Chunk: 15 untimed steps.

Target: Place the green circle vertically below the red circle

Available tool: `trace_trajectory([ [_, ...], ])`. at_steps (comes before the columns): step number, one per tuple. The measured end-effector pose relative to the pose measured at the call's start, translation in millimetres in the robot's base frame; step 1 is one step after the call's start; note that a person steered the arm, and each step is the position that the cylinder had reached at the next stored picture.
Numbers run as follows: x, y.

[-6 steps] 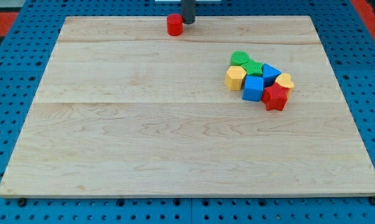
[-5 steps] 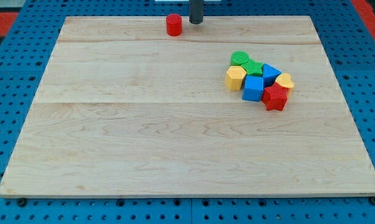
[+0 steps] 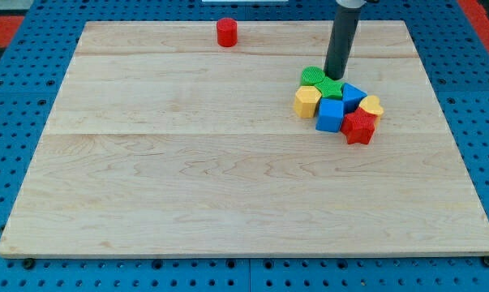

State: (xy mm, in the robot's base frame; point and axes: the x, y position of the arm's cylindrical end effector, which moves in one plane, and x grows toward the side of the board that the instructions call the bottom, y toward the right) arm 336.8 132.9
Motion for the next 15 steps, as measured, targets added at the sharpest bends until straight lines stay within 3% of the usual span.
trace_trajectory([
  [1, 18.0, -51.3],
  [3, 53.6, -73.4],
  [5, 10.6, -91.2],
  [7, -4.4, -104.9],
  [12, 32.1, -165.6],
  [13, 3.1, -176.3],
  [14, -7.9, -164.2],
  [15, -8.7, -110.2],
])
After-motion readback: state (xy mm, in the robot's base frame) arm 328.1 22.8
